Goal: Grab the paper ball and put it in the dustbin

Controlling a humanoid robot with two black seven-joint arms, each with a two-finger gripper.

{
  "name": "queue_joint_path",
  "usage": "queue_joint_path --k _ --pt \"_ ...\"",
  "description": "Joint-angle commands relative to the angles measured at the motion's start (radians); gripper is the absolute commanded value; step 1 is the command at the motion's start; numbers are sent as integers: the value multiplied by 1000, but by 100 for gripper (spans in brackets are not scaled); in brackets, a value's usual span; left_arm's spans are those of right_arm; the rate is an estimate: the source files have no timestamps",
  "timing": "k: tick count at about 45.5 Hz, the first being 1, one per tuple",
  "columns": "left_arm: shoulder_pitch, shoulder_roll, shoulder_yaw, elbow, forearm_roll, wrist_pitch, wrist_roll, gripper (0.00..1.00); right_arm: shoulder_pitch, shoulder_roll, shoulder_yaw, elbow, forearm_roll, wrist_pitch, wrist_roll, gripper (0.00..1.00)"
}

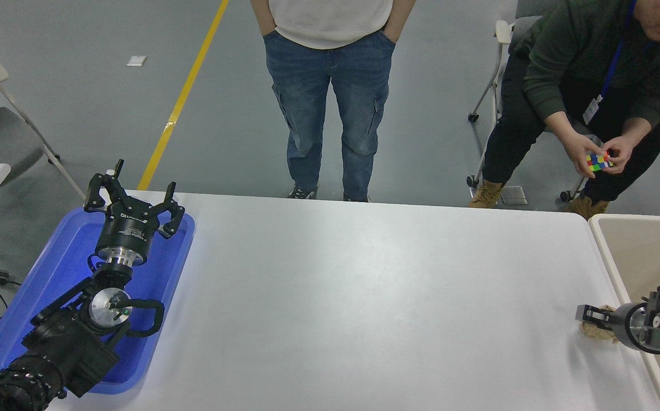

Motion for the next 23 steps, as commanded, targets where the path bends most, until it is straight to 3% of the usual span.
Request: queue_joint_path --k 1,13,23 --pt "0 0 0 0 0 0 0 100 -9 6 2 9 -66 -28 27 0" --pt "0 0 0 0 0 0 2 100 17 -11 -7 39 -86 -27 44 0" --pt "0 0 0 -2 0 0 0 100 145 -125 -42 146 -89 -19 44 0"
